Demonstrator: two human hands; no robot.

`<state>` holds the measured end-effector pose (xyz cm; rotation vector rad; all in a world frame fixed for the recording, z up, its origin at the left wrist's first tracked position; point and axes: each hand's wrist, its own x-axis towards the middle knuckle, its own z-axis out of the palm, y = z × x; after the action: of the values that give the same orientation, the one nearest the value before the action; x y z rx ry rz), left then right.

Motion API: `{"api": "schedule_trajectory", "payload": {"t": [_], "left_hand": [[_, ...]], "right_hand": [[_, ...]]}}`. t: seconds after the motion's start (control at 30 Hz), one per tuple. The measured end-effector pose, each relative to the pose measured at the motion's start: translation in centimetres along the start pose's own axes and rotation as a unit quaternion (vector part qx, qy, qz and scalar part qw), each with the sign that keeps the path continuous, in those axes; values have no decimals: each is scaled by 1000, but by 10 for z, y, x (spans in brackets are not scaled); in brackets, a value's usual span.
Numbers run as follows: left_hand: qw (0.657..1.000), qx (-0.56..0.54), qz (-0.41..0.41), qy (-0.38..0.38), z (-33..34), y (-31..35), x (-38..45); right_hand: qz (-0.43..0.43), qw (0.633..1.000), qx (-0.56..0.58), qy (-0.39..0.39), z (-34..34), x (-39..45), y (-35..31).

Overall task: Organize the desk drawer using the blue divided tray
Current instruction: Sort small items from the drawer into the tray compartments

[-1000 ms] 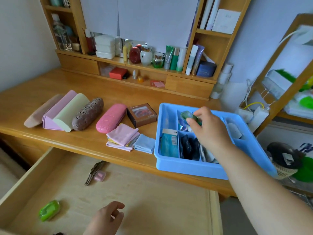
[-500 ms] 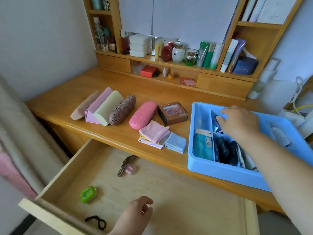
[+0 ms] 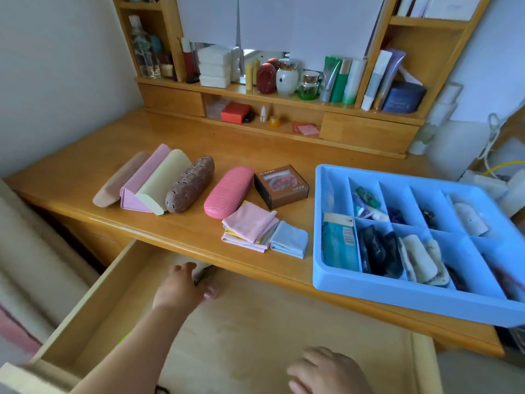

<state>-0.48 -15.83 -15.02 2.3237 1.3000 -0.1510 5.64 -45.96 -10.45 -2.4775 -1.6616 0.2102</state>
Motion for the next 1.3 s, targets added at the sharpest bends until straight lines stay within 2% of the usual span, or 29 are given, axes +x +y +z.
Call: {"api": "schedule_trajectory", "payload": {"t": [0.07, 0.13, 0.2, 0.3, 0.4, 0.53, 0.63, 0.73, 0.8, 0.87, 0.93, 1.0, 1.03, 1.1, 1.17, 1.23, 1.3], "left_hand": [[1000, -19, -9, -19, 6, 6, 6], [998, -55, -16, -13, 9, 7, 10], [998, -60, -10, -6, 7, 4, 9], [996, -61, 41, 50, -2, -2, -9], [982, -99, 139, 81, -8, 13, -56], [952, -107, 275, 86, 3, 41, -138], [941, -130, 299, 92, 20, 59, -190], [912, -179, 359, 86, 23, 71, -217], [900, -221, 362, 102, 18, 80, -221], [904, -324, 272, 66, 10, 93, -222], [889, -406, 199, -70, -1, 109, -221], [865, -422, 206, -177, -17, 128, -223], [854, -425, 226, -196, -24, 139, -227], [827, -456, 260, -200, -36, 162, -232], [806, -490, 280, -176, -40, 186, -233], [798, -508, 293, -135, -42, 214, -231], [795, -517, 296, -109, -43, 246, -227]], "right_hand": [[46, 995, 73, -46, 12, -3, 7], [67, 988, 138, -19, 30, -6, 19], [98, 976, 188, -45, 37, -5, 22], [166, 950, 262, -47, 33, 1, 11], [230, 881, 413, -19, 28, 9, -4], [244, 744, 622, -10, 14, 20, -32], [255, 669, 697, 35, 6, 16, -48], [278, 629, 723, 71, -8, -3, -37], [260, 635, 724, 66, -23, -19, -26], [217, 676, 702, 52, -42, -35, -16], [166, 714, 678, 49, -63, -49, -7], [119, 744, 655, 54, -86, -60, 4], [102, 752, 648, 59, -97, -63, 10], [82, 757, 643, 86, -118, -66, 24], [73, 740, 657, 122, -133, -67, 40], [73, 728, 661, 165, -143, -65, 55], [113, 740, 626, 217, -146, -63, 74]]}}
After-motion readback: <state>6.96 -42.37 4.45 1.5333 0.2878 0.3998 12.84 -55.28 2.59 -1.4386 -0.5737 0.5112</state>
